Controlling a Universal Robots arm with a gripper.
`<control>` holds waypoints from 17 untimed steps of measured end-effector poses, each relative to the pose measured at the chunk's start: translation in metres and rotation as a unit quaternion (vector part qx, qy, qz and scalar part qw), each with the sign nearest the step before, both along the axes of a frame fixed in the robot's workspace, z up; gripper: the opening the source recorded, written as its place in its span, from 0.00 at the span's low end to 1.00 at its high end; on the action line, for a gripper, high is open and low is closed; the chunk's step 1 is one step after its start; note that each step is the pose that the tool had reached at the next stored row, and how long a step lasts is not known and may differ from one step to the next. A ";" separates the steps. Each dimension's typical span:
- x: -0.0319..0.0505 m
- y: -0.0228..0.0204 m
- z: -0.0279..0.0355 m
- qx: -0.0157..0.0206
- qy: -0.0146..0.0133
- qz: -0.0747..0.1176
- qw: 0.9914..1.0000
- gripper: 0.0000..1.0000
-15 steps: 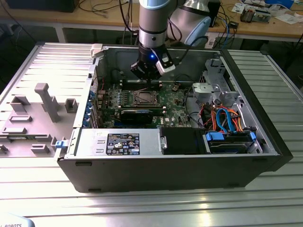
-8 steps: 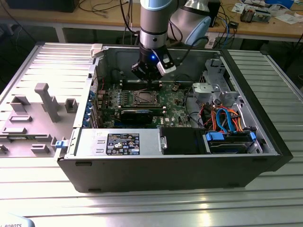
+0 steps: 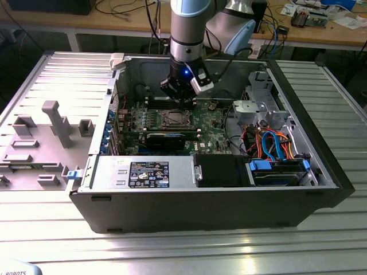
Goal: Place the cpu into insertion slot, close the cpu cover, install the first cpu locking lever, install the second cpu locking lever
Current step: 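Install the first cpu locking lever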
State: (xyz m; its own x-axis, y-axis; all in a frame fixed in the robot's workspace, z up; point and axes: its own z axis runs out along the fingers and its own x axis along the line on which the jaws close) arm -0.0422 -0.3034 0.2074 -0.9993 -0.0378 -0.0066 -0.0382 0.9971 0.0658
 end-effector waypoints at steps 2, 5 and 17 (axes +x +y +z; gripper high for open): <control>0.0003 0.0000 -0.0010 0.000 0.000 0.000 1.000 0.11; 0.0004 0.0000 -0.0015 0.000 0.000 0.000 1.000 0.11; 0.0004 0.0000 -0.0006 0.000 0.000 0.000 1.000 0.11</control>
State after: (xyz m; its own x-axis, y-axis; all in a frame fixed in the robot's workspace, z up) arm -0.0418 -0.3034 0.2068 -0.9993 -0.0371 -0.0066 -0.0375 0.9971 0.0659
